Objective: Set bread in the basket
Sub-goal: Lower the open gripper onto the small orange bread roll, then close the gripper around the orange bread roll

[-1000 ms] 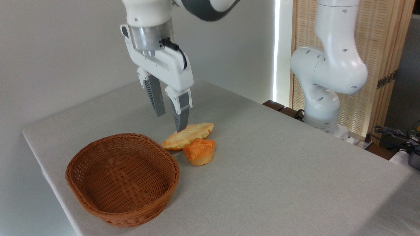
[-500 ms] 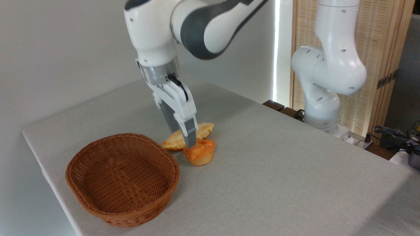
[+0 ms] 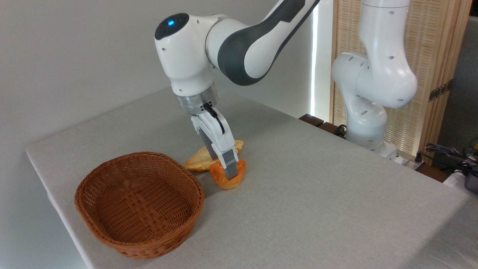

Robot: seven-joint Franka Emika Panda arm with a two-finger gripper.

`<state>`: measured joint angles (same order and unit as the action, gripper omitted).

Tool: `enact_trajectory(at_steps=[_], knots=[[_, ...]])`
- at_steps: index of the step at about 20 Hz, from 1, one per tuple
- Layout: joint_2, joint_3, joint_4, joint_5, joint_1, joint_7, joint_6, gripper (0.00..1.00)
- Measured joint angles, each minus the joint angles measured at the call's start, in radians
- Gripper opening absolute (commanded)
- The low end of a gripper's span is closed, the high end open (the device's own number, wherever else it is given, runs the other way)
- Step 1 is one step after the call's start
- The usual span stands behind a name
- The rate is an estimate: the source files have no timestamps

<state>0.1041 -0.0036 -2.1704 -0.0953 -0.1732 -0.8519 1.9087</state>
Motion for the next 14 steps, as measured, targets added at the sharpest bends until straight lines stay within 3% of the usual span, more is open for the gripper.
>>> enact_trajectory(at_steps=[4, 6, 7, 9, 14], knots=[[-0.005, 0.0, -0.012, 0.029, 0.0, -0.005, 0.001, 0.98], [-0.007, 0.0, -0.014, 0.031, 0.0, -0.006, 0.003, 0.78], [-0.008, 0.0, -0.014, 0.031, 0.0, -0.008, 0.005, 0.57], [-0.009, 0.0, -0.014, 0.032, 0.0, -0.022, 0.008, 0.35], [-0.009, 0.0, -0.014, 0.032, 0.0, -0.042, 0.01, 0.3]])
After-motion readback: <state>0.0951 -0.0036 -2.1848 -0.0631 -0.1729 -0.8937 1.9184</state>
